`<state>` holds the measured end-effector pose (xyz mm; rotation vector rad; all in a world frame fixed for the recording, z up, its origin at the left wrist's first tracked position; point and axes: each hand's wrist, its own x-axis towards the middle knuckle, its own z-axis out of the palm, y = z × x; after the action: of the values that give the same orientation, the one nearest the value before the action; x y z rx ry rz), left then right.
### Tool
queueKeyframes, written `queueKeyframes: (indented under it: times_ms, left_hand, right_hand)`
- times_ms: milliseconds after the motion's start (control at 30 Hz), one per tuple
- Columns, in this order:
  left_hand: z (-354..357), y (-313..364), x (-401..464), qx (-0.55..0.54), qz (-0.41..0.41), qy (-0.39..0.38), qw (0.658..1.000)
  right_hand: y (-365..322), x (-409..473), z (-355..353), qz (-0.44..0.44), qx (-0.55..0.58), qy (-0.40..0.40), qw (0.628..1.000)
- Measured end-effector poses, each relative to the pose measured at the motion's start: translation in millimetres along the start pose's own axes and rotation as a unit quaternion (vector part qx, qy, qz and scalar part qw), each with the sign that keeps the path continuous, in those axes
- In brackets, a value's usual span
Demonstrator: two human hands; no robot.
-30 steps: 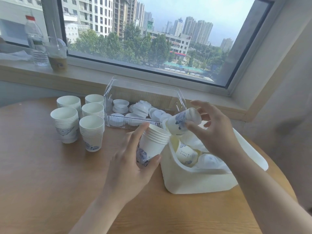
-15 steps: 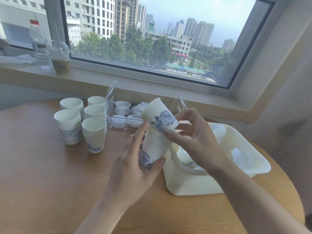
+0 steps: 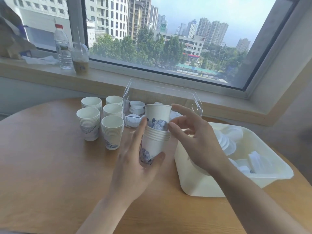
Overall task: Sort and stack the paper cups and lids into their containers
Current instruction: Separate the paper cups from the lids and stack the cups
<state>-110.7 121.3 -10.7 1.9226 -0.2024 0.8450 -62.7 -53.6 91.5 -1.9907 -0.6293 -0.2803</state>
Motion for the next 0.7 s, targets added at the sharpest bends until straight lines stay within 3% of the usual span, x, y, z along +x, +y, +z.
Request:
queueKeyframes:
  times_ms: [500,700]
  left_hand:
    - [-57.4,-26.8,4.6,0.030,-0.035,0.096,0.994]
    - [-88.7,-41.8,14.7,0.068,-0.061,0.097,0.991]
  right_hand:
    - [-17.4,6.1,67.8,0.014,0.049,-0.058,0.997]
    - [-13.4,25.1,97.5,0.015,0.036,-0.078,0.996]
